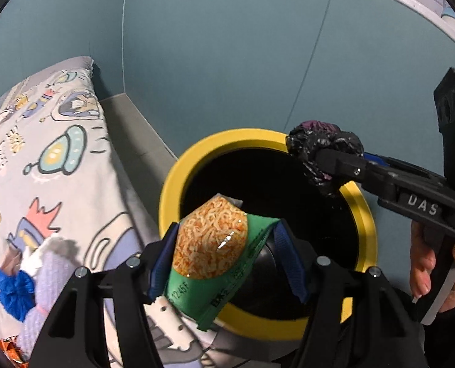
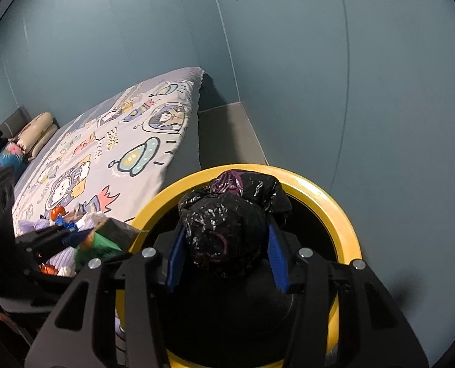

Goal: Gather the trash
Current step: 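Carry both items to the yellow bin and open both tools to drop them, then move both tools back over the bed toward the lavender foam nets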

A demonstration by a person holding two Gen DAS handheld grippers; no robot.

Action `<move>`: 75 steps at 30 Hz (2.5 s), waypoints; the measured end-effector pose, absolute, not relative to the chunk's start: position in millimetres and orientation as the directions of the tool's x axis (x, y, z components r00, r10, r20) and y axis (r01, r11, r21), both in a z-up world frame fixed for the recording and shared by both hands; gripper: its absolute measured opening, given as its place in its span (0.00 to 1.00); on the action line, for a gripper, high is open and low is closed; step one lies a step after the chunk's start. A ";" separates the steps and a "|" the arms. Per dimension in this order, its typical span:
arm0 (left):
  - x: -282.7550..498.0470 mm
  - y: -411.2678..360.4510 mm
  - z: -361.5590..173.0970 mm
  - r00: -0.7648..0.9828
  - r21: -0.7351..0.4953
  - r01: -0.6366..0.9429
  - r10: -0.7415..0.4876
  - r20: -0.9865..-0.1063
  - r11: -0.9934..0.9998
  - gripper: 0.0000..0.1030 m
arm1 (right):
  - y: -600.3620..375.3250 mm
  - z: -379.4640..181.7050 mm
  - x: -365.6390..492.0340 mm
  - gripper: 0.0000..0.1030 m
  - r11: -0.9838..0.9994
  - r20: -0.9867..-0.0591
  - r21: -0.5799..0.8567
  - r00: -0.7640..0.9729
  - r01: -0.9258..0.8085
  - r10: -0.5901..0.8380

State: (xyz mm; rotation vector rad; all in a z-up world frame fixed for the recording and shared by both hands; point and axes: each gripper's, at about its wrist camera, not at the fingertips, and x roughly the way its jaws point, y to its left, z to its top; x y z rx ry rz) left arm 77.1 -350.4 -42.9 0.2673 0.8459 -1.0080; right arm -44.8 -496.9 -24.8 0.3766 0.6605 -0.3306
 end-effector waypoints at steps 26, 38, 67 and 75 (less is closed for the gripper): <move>76.2 -342.6 -33.7 0.228 -0.216 0.837 -0.680 -0.697 0.503 0.93 | -513.0 -9.3 -66.9 0.69 0.827 -0.613 0.308 0.762 0.471 -0.207; 109.5 -258.2 -15.1 0.297 -0.309 0.724 -0.683 -0.668 0.617 0.93 | -469.8 7.1 -55.7 0.71 0.860 -0.599 0.313 0.786 0.404 -0.151; 164.2 -27.0 24.8 0.669 -0.162 0.341 -0.360 -0.650 0.926 0.93 | -307.5 46.5 -10.8 0.77 0.964 -0.565 0.248 0.823 0.096 0.063; 178.9 15.3 12.8 0.714 -0.066 0.270 -0.245 -0.656 0.961 0.93 | -257.8 28.3 14.3 0.77 0.976 -0.602 0.219 0.789 0.017 0.122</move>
